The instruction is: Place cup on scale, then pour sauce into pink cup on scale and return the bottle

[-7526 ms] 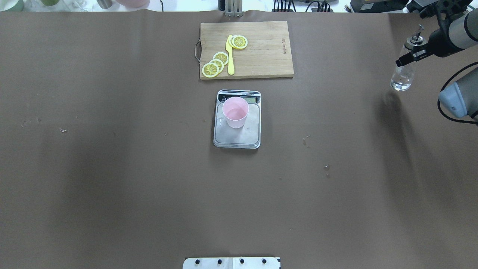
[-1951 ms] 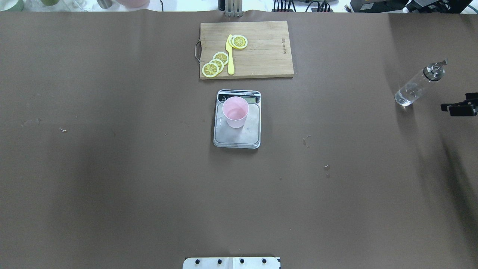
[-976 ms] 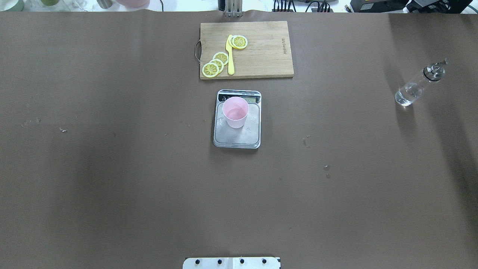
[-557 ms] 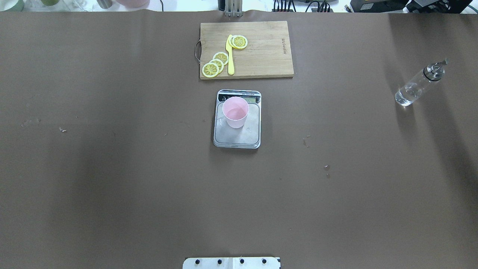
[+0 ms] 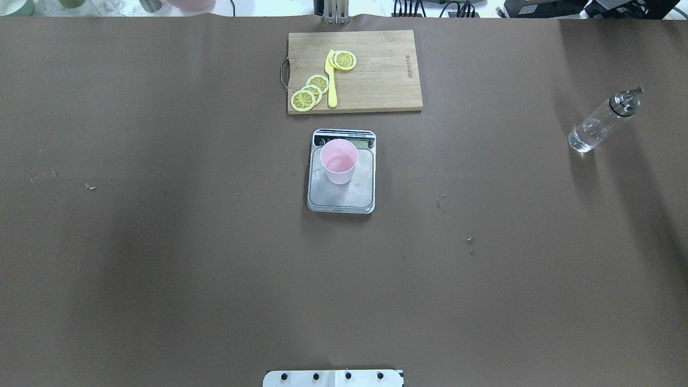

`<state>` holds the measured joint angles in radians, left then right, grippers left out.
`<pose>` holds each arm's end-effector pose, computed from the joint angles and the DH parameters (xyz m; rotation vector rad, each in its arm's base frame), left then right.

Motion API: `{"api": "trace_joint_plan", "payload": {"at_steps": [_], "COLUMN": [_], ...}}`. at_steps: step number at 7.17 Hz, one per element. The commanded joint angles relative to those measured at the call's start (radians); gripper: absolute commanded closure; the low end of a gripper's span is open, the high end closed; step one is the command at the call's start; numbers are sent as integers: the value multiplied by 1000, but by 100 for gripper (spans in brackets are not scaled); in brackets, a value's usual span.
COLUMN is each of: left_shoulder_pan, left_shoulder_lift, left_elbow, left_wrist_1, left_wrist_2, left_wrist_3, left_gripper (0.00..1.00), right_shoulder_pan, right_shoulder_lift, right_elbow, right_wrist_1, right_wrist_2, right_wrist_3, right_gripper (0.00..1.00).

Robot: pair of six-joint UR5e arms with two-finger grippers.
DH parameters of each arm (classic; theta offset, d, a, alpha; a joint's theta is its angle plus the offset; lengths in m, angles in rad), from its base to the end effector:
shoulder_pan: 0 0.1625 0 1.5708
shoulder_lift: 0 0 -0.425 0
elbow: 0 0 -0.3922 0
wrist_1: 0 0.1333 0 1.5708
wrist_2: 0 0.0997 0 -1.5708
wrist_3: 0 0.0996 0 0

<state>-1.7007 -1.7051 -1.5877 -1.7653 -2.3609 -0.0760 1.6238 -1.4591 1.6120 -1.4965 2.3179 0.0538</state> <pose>-0.1348 -0.5493 0.5568 0.3482 0.7724 -0.0569 0.0946 -0.5443 0.5739 0.2161 -0.7437 0.0165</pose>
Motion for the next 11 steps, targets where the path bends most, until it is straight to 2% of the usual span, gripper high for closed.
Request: {"api": "trace_joint_plan", "payload": {"at_steps": [1, 3, 9, 11], "left_shoulder_pan": [-39, -79, -79, -82], "left_shoulder_lift": [123, 179, 200, 211], "left_elbow": [-79, -81, -95, -95], "left_wrist_1": [-12, -11, -14, -38], "left_wrist_2": [-4, -8, -8, -8], "left_wrist_3": [13, 100, 101, 101], "left_gripper": [2, 2, 2, 2], "right_shoulder_pan": [8, 11, 19, 19], "right_shoulder_lift": [-88, -124, -133, -122], "right_elbow": [86, 101, 114, 121], "right_wrist_1": [-2, -2, -7, -86], "right_wrist_2": [3, 4, 26, 32], "right_wrist_3": [-11, -11, -11, -9], "right_gripper": [0, 0, 0, 0]}}
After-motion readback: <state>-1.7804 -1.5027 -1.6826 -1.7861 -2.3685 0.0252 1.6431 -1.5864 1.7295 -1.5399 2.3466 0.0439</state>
